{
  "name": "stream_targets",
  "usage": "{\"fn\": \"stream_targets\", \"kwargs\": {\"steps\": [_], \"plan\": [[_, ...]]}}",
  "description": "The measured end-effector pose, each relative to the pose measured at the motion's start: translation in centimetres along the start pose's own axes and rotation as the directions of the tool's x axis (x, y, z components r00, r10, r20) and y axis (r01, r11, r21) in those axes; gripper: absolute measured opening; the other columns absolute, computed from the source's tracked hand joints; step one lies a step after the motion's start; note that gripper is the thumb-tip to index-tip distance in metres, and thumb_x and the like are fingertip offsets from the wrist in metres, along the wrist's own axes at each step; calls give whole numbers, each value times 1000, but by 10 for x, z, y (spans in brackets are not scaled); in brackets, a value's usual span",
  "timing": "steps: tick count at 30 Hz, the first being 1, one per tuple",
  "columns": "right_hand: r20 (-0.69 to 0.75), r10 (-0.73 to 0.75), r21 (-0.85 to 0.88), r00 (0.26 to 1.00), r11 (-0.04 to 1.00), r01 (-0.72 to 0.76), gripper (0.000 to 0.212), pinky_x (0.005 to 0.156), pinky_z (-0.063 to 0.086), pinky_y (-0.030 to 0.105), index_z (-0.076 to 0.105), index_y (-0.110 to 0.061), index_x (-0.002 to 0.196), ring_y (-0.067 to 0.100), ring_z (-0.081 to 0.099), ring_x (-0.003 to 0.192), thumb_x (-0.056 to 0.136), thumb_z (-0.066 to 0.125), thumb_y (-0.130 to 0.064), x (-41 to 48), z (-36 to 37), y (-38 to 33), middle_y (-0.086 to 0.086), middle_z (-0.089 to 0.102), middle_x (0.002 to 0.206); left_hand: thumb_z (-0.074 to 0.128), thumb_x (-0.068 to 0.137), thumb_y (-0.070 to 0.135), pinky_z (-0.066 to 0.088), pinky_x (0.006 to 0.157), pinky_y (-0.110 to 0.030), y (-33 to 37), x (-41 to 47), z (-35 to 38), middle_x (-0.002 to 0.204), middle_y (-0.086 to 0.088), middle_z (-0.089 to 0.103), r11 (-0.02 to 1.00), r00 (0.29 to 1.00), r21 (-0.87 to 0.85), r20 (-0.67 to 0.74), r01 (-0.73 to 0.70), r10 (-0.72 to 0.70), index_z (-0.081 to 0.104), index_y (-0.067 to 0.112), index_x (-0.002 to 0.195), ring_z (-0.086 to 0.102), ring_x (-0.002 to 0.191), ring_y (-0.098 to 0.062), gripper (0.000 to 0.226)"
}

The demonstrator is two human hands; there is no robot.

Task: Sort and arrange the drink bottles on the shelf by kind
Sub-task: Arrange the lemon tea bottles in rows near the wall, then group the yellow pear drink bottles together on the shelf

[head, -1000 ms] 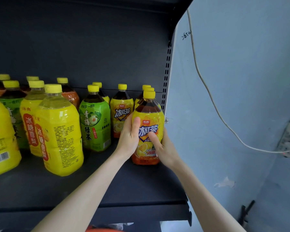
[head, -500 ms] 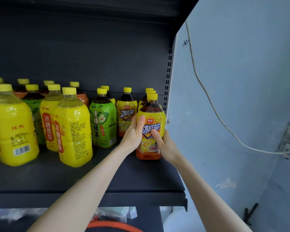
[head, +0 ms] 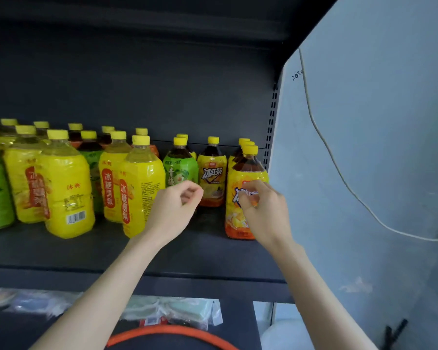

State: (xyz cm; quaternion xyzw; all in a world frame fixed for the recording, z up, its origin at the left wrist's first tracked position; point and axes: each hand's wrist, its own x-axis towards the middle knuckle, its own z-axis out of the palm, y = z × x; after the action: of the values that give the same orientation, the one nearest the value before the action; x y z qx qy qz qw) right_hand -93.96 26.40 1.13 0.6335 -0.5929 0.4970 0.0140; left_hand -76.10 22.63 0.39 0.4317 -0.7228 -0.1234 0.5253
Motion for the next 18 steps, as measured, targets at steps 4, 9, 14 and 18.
{"fn": "stream_targets", "kwargs": {"steps": [4,9,14,18], "plan": [[18,-47,25,999,999,47,16,72,46,30,66,-14,102,15,61,84,92,57,-23,0,29,-27,1,69,100,60,90,17,42,67,-5,-25,-7,-36,82,7,69,1000,991,-11,-129,-25,24,69,14,89,63,77,-3,9],[78,-44,145,996,989,33,15,75,53,35,66,-12,102,13,61,83,93,57,-21,-2,82,-61,3,68,98,61,89,18,49,71,-19,-72,-11,-77,92,0,63,999,958,20,-285,-33,38,65,13,95,59,82,-9,8],[123,50,352,991,932,-91,34,79,50,22,55,-19,119,3,60,92,90,61,-36,-3,128,-97,-14,61,102,54,88,40,45,84,-16,-115,-2,-98,116,11,53,980,991,-170,-66,102,-115,49,26,121,52,106,-6,37],[185,136,487,973,848,-211,53,83,51,18,38,-32,122,-4,58,96,80,63,-50,-8,150,-109,-25,56,105,50,85,42,44,79,-4,-127,-6,-96,118,24,51,918,988,-373,119,133,-95,41,39,124,51,109,9,40]]}}
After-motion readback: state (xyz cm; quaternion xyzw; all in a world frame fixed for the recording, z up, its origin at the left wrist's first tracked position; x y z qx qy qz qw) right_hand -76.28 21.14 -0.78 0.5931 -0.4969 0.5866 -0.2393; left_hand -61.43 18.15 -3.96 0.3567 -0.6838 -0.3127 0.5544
